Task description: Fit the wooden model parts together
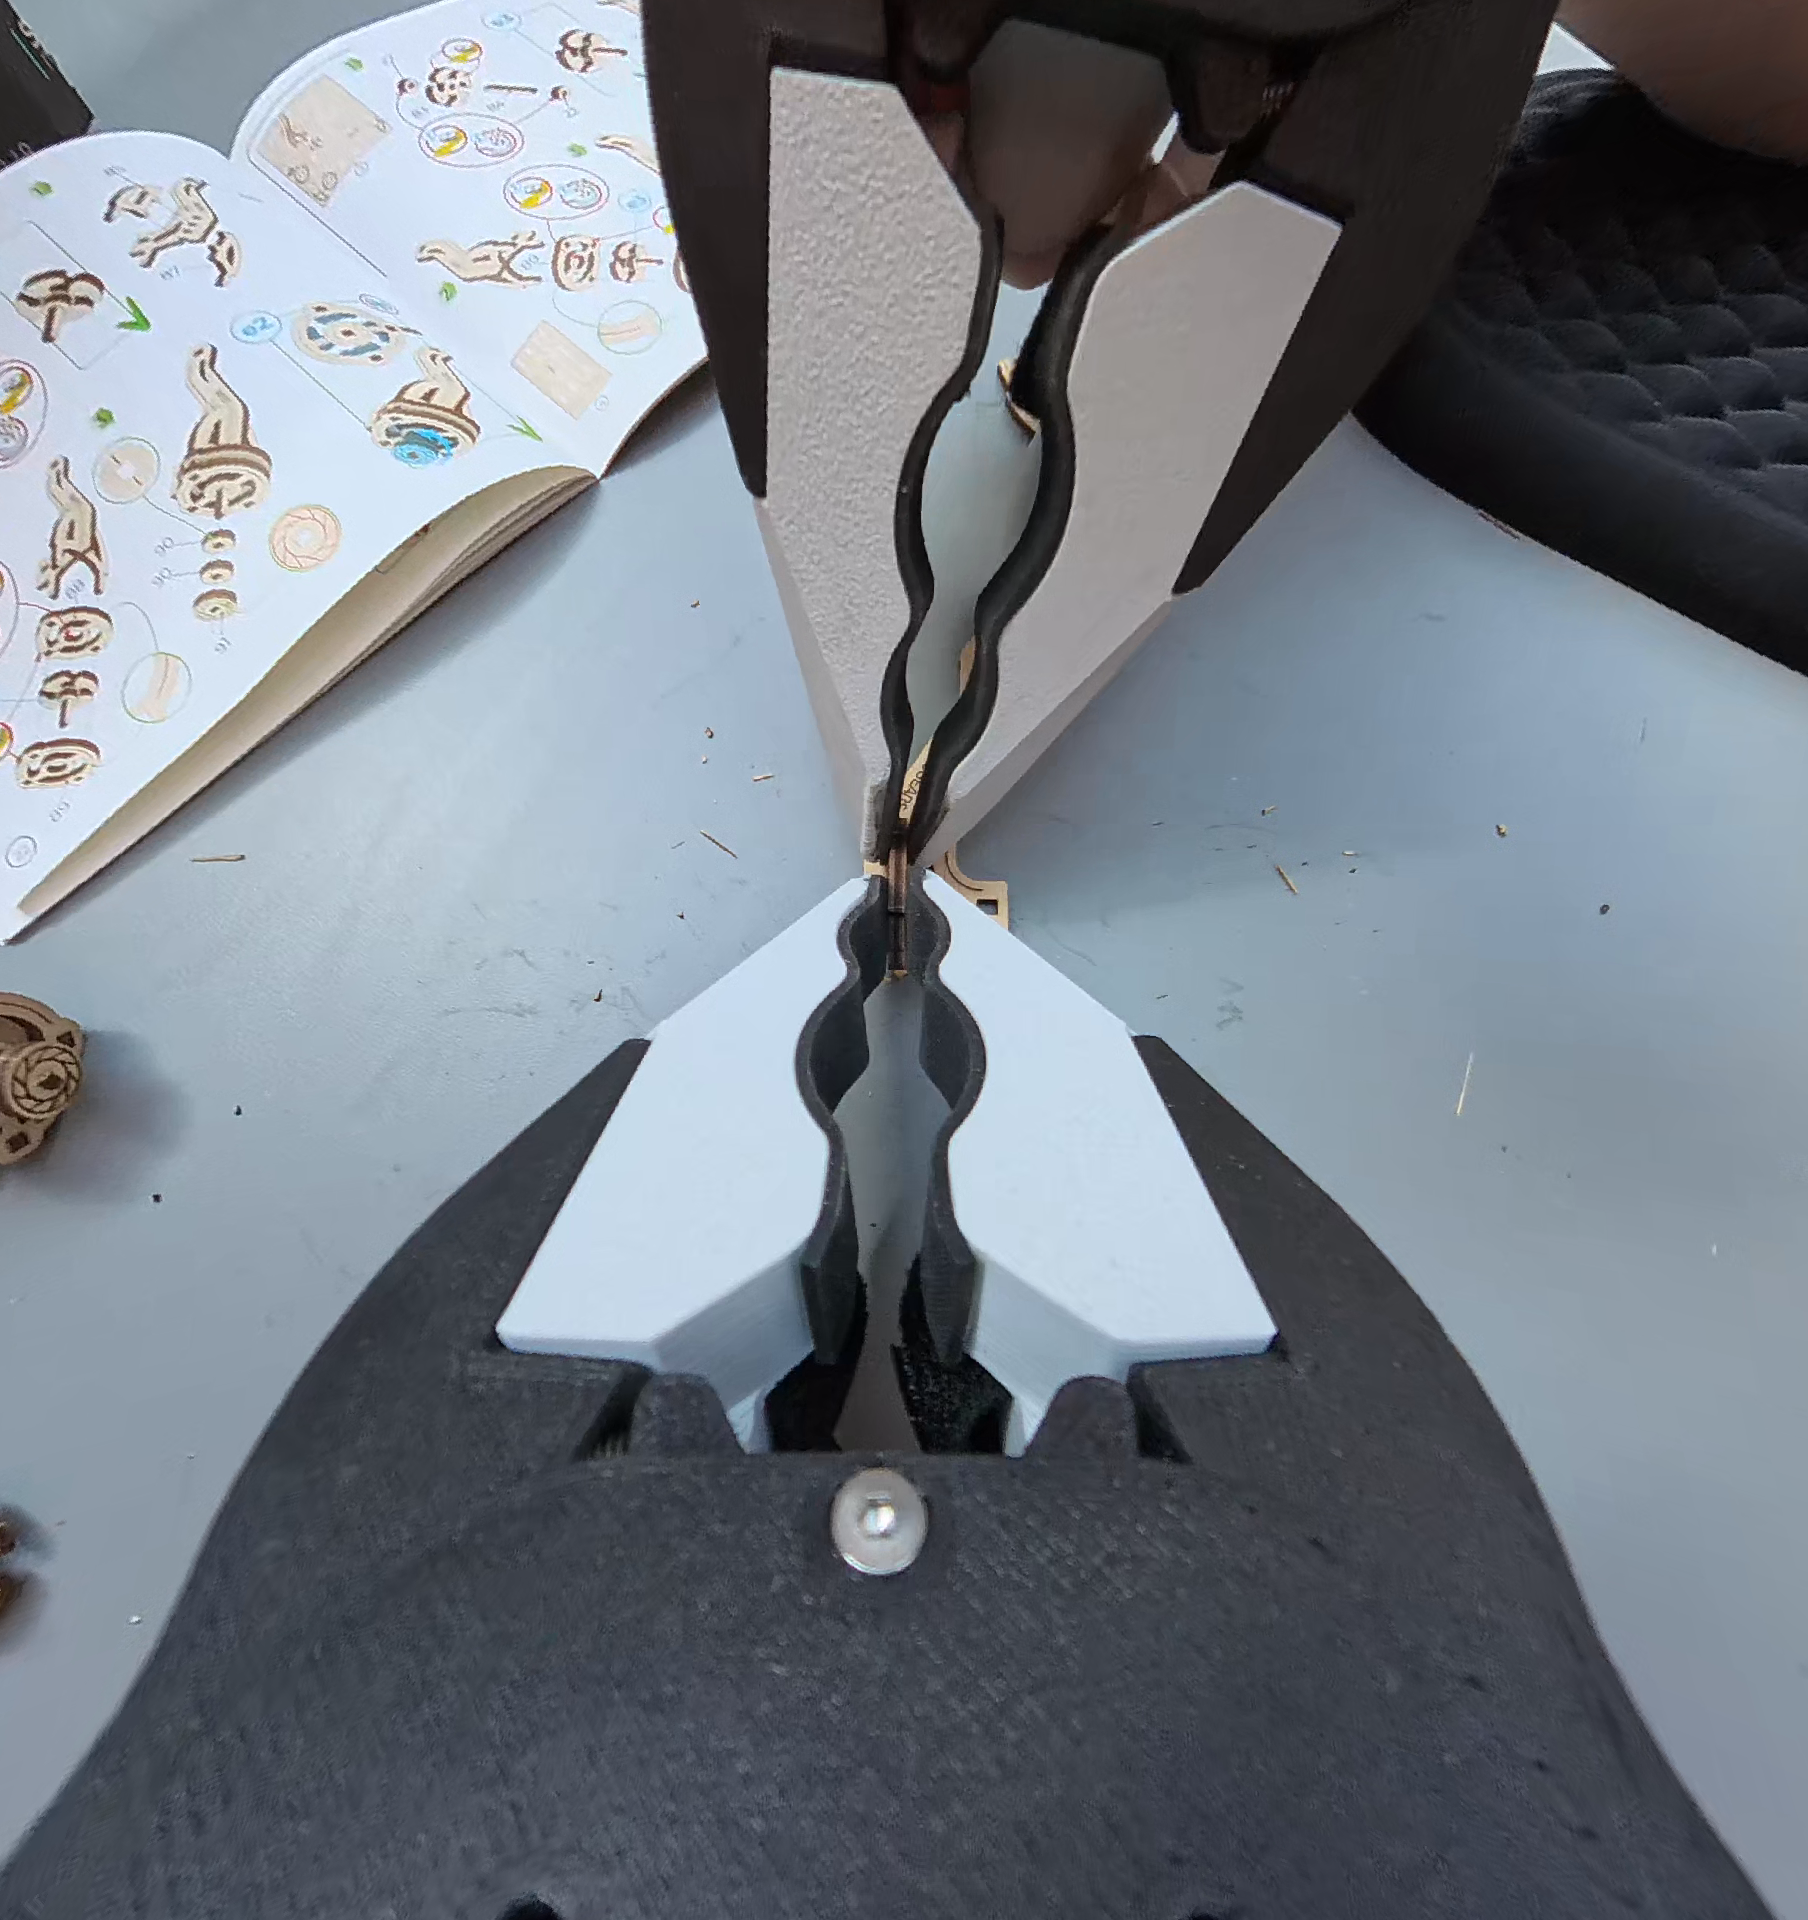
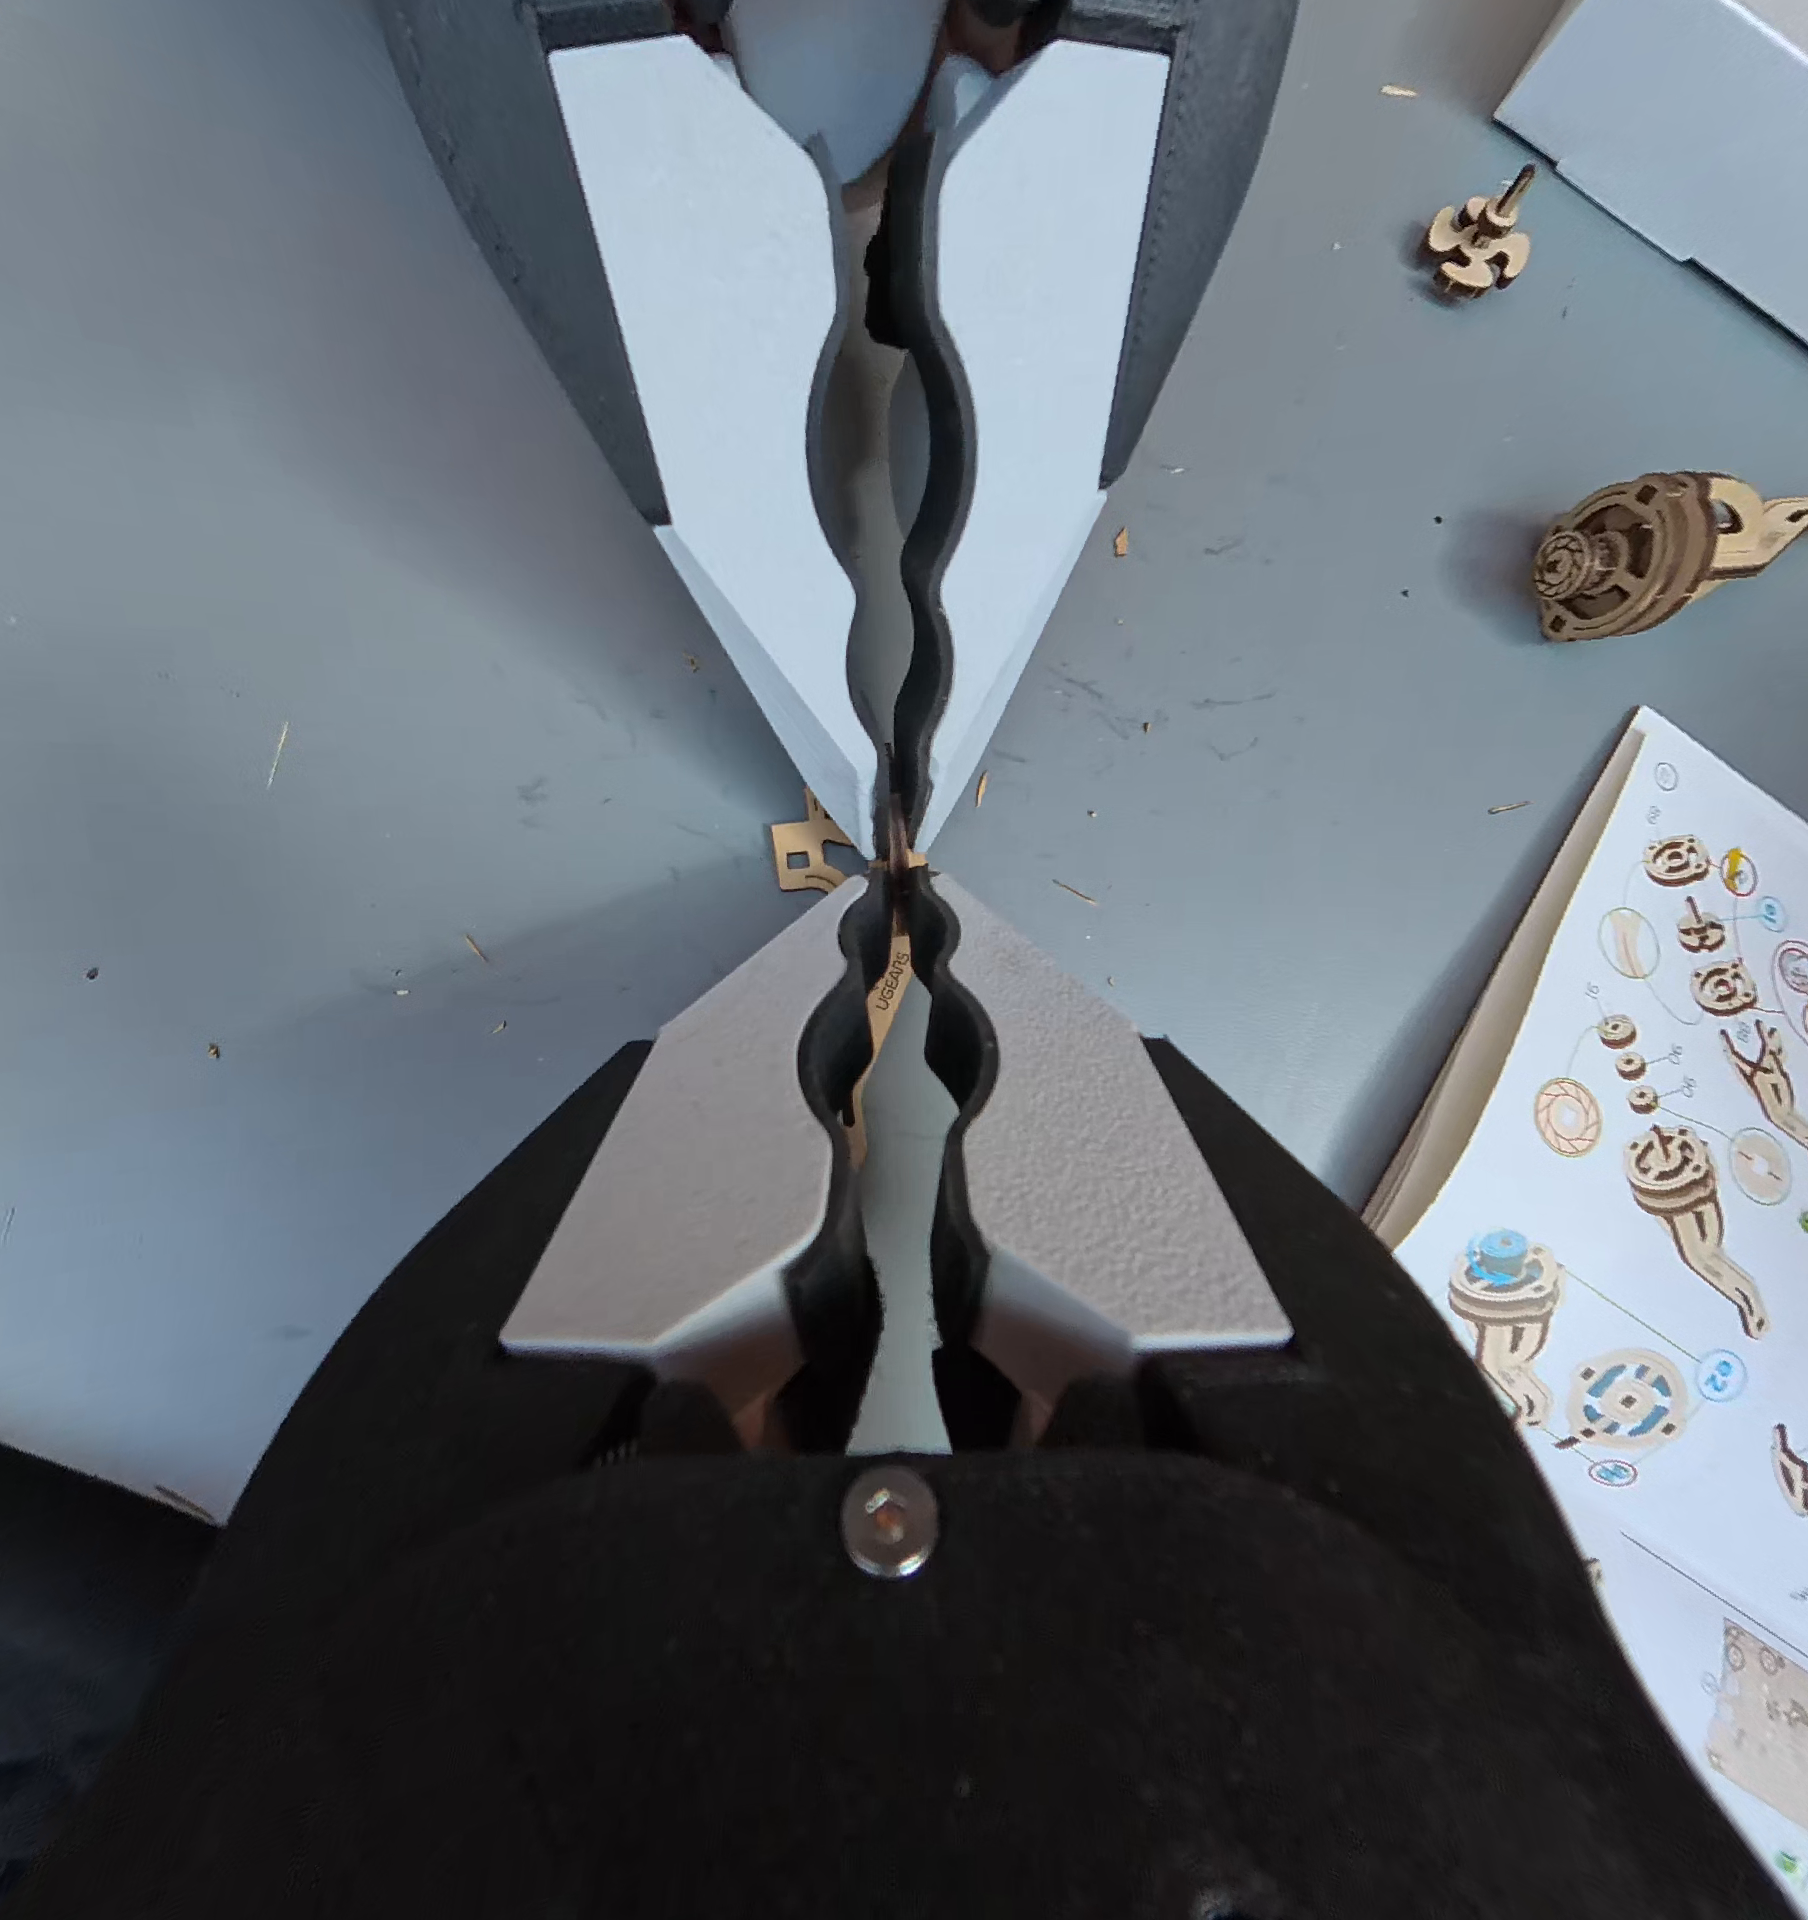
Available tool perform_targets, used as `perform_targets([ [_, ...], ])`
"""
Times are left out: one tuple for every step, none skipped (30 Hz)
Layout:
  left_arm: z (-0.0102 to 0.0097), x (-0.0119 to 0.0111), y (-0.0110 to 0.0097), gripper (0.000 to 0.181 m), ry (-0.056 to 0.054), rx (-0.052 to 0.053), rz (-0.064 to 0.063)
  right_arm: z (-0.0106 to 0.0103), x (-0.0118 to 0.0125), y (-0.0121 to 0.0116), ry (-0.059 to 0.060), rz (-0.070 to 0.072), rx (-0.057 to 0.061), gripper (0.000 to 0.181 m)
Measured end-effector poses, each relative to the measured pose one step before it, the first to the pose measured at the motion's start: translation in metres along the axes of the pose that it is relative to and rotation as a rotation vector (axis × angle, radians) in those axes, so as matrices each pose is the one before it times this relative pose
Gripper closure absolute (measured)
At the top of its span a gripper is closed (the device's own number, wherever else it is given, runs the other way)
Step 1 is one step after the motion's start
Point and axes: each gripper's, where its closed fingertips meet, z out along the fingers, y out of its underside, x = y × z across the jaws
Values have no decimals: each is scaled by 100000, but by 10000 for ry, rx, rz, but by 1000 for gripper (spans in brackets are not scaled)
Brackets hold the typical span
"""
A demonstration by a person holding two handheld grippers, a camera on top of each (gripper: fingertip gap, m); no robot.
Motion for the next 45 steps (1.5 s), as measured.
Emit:
perform_targets([
  [0, -5, -28, 179, 37, 68, -64, -21, 1, -29, -80, 164, 68, 178],
  [-2, -8, -17, 179, 75, 35, -29, -22, 59, -41, -108, 131, 1, 177],
  [1, -12, -9, 179, 36, -9, 32, -6, 67, -40, -45, 11, -70, 175],
  [13, -16, -26, 179, -26, -31, 55, -32, -62, 28, -55, -119, -139, 173],
  [54, -17, -57, 179, -85, -1, 111, -38, -168, -26, -66, -147, -118, 171],
  [66, -18, -60, 180, -86, 18, 147, -2, 72, -111, 90, -93, -27, 169],
  [50, -10, -36, 180, -44, 3, 118, 70, 193, -32, 160, -119, -60, 170],
  [24, 1, -3, 180, 13, -24, 54, 103, -23, -43, 14, -136, -28, 169],
  [-11, 12, 6, 180, 65, -27, 23, 77, -5, 13, -1, -58, -28, 167],
  [8, 6, -6, 180, 83, -17, 60, 23, 1, 164, -36, -11, -125, 171],
  [-9, 14, 12, 180, 103, -19, 75, -28, -44, 202, -70, -48, -145, 177],
  [6, 7, 74, 180, 115, -81, -5, -32, -1, -12, -21, 6, 41, 178],
  [-38, -144, 118, 180, 17, -124, -28, -27, 139, 86, 62, 64, -10, 178],
  [-25, -371, 278, 175, -145, -199, 16, -82, 179, 160, 63, 112, -44, 178],
  [-41, -308, 237, 169, -120, -98, 35, -81, 151, 127, 37, 166, -28, 178],
  [-113, -123, 207, 166, 0, -25, -25, -53, 86, 103, -7, 224, -13, 178],
  [-202, -57, 147, 165, 44, 48, -120, -27, 24, 110, -25, 219, -33, 178],
  [-306, -38, 9, 164, 44, 176, -193, -42, -16, 91, -14, 141, -33, 179],
  [-398, 133, -118, 162, 123, 282, -212, -44, 19, 158, 53, 93, -110, 177],
  [-479, 217, -200, 161, 143, 337, -222, -63, 86, 161, 116, 124, -160, 171],
  [-539, 235, -233, 161, 119, 352, -201, -115, 115, -42, 138, 130, -79, 161],
  [-543, 231, -221, 161, 80, 337, -178, -218, 242, -161, 213, 68, -38, 158],
  [-525, 213, -217, 162, 64, 316, -148, -255, 140, -275, 135, -24, -4, 159],
  [-456, 188, -158, 162, 52, 256, -107, -204, 122, -387, 96, -12, 62, 159],
  [-356, 156, 15, 162, 34, 120, -63, -95, -197, -204, -128, -4, -75, 160],
  [-250, 167, 139, 163, 27, -11, 1, 21, -336, 115, -184, -95, -289, 160],
  [-163, 160, 191, 163, -4, -60, 69, 67, 91, 227, 122, -168, -324, 160],
  [-97, 99, 162, 164, -49, -59, 99, 74, 148, 166, 190, -199, -233, 160],
  [-36, 115, 121, 165, -42, -46, 96, 38, -37, 0, 77, -172, -113, 162],
  [7, 164, 83, 165, 11, -29, 77, -20, -226, -242, -41, -119, 62, 163],
  [57, 167, 84, 167, 41, -35, 53, -52, -307, -296, -136, -29, 104, 163],
  [95, 96, 127, 168, 17, -65, 29, -39, -310, -208, -193, 50, 30, 163],
  [123, 43, 132, 168, 2, -68, 24, -27, -159, -39, -106, 47, -76, 163],
  [133, 18, 127, 169, 9, -63, 13, -31, 146, 74, 51, 2, -118, 164],
  [126, 19, 103, 170, 19, -50, -10, 3, 260, -13, 88, 13, -22, 164],
  [109, 58, 43, 171, 39, -25, -23, 59, -53, -139, -127, 70, 96, 164],
  [67, 89, -20, 171, 54, -3, -14, 117, -98, -57, -150, 106, 35, 169],
  [50, 64, -35, 171, 24, 5, 2, 138, 159, 129, 47, 37, -72, 178],
  [21, 34, -20, 172, 4, -3, 14, 101, 185, 128, 107, -65, -52, 179],
  [29, 45, 0, 172, 14, -17, 19, -11, 4, -24, -9, -54, 49, 179],
  [29, 25, 28, 173, 11, -24, 8, -22, 55, 95, 21, -15, -35, 179],
  [38, 15, 27, 173, 11, -19, 0, -15, 1, 34, -9, -14, 3, 179],
  [52, 15, 18, 174, 17, -8, -9, -7, 20, 11, 6, -35, 1, 179],
  [41, 28, -5, 174, 36, 9, -21, 5, 14, 6, 18, -15, -5, 179],
  [43, 47, -30, 174, 44, 21, -30, 8, 37, 22, 37, -6, -28, 178],
])
